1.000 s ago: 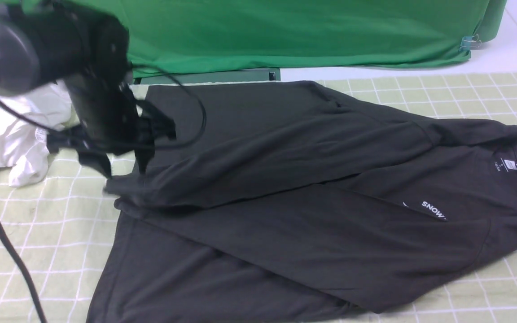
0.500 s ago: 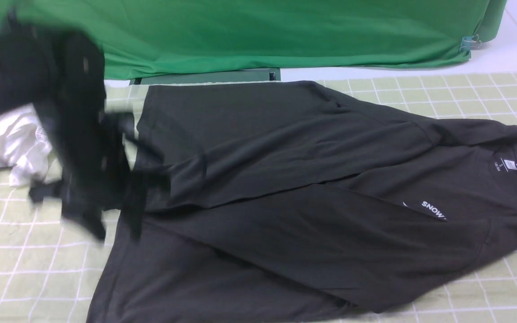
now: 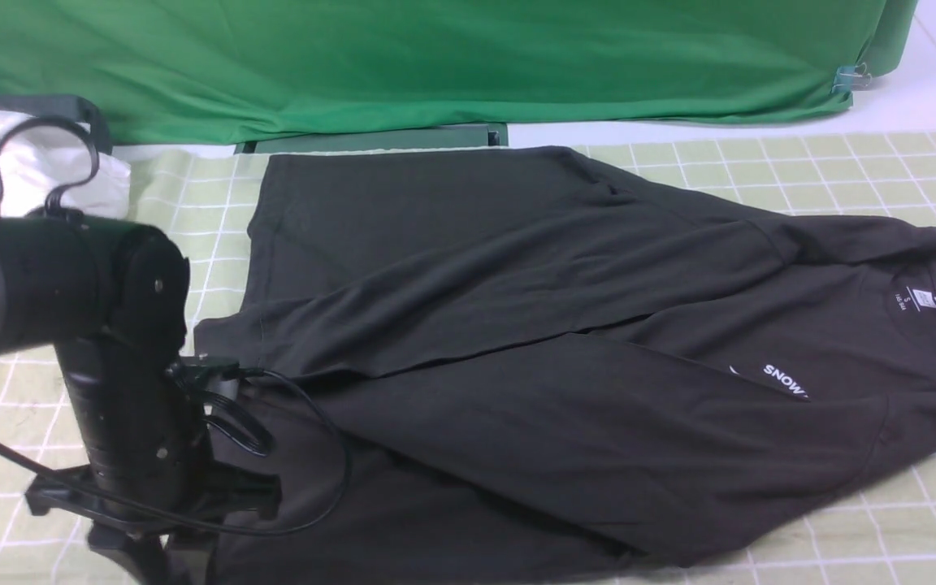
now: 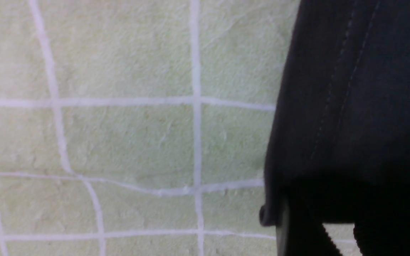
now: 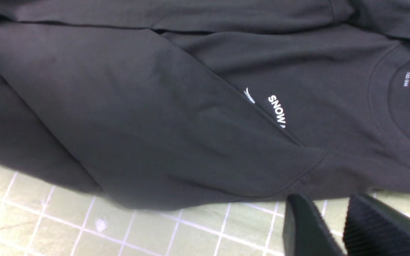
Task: Fold a long-sleeved shirt over a green coffee tablecloth.
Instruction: 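Grasp the near edge of the shirt at its hem and shoulder corners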
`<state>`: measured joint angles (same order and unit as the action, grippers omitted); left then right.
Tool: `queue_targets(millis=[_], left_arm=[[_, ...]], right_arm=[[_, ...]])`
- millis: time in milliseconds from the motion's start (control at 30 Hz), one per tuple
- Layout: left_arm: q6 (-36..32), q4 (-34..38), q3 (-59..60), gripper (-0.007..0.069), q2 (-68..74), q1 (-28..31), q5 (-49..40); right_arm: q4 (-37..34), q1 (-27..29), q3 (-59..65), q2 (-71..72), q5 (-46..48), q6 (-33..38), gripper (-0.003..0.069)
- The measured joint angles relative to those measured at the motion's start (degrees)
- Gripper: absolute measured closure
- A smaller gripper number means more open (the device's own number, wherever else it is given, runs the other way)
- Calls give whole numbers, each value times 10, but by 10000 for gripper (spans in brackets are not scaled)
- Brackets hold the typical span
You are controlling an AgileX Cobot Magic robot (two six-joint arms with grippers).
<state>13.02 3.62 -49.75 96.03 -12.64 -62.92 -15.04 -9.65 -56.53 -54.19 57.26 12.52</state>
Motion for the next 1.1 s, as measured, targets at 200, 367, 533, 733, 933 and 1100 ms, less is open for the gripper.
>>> queue_targets(millis=[200, 367, 533, 733, 933, 1100], left_arm=[[-26, 8, 3, 456, -2, 43, -1], [-76, 77, 12, 552, -21, 122, 20], [-127, 148, 79, 601, -54, 143, 74], [-127, 150, 120, 571, -65, 144, 126], [-99, 133, 112, 408, -65, 143, 123], [-99, 134, 108, 241, -65, 143, 119]], right_arm=[[0, 0, 0, 0, -1, 0, 472], [0, 0, 0, 0, -1, 0, 472], [0, 0, 0, 0, -1, 0, 472], [0, 0, 0, 0, -3, 0, 472], [0, 0, 0, -3, -7, 0, 472], [0, 0, 0, -12, -8, 0, 467]])
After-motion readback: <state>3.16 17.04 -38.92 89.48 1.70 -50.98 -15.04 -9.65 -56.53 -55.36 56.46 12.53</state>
